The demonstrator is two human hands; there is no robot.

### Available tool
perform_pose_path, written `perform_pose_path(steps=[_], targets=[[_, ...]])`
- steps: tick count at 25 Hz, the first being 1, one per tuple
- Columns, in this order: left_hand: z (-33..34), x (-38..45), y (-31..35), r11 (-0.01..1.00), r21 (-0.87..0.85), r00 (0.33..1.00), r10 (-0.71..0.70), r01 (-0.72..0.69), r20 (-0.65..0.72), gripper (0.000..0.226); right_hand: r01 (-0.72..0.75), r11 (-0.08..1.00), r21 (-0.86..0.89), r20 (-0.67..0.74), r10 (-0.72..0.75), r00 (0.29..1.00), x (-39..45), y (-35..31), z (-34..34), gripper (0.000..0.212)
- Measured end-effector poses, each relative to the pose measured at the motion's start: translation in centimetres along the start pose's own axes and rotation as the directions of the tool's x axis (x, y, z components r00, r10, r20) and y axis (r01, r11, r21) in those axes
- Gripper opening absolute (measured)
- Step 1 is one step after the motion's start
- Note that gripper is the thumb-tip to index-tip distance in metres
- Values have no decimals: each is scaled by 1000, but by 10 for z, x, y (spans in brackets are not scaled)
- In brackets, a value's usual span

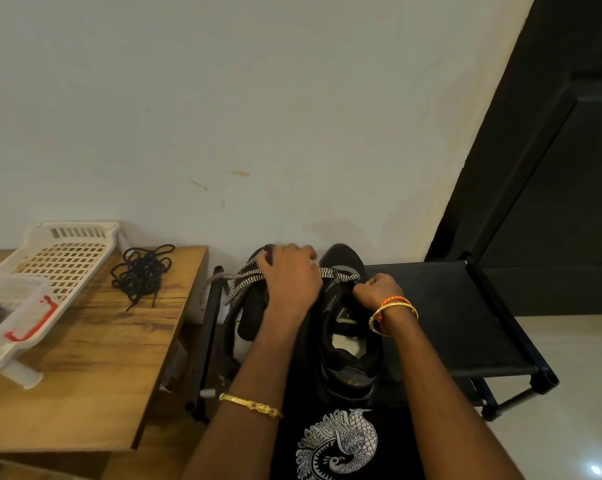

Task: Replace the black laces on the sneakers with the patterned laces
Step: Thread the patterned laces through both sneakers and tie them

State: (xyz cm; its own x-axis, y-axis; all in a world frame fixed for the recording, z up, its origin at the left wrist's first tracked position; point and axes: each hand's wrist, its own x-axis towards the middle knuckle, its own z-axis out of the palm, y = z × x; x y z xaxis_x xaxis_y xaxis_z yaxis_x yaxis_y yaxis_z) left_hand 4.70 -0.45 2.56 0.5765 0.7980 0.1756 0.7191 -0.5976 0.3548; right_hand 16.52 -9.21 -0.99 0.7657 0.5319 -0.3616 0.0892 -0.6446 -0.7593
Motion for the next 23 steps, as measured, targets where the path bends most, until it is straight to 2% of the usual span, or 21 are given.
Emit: perform_pose_path(steps=[2, 6, 9, 11, 15, 18, 20, 23], targets=[[17, -1, 10, 999, 29, 988, 39, -44, 151, 25, -8, 1000, -2, 1, 8, 1000, 0, 0, 1, 7], [31, 0, 1, 1000, 5, 993, 10, -11, 120, 23, -10, 1000, 1, 24, 9, 1000, 0, -1, -3, 7], [45, 2, -7, 984, -178, 979, 13, 24, 203, 30, 0, 1000, -8, 22, 0, 1000, -1, -2, -2, 7], [50, 3, -7, 947, -313, 975, 3, 69, 223, 22, 0, 1000, -18, 26, 0, 1000, 0, -3, 0, 8], [46, 5, -9, 915, -366, 973, -101, 173, 208, 26, -17, 1000, -25, 37, 18, 999, 0, -4, -2, 10], [48, 10, -9, 800, -467, 923, -283, 377, 260, 15, -43, 999, -27, 49, 45, 998, 2, -4, -4, 14], [52, 12, -9, 710, -502, 870, -388, 493, 305, 25, -56, 998, -21, 57, 57, 997, 2, -5, -4, 14], [53, 14, -8, 615, -550, 825, -431, 565, 365, 32, -69, 998, -4, 75, 69, 995, 3, -4, -6, 14]])
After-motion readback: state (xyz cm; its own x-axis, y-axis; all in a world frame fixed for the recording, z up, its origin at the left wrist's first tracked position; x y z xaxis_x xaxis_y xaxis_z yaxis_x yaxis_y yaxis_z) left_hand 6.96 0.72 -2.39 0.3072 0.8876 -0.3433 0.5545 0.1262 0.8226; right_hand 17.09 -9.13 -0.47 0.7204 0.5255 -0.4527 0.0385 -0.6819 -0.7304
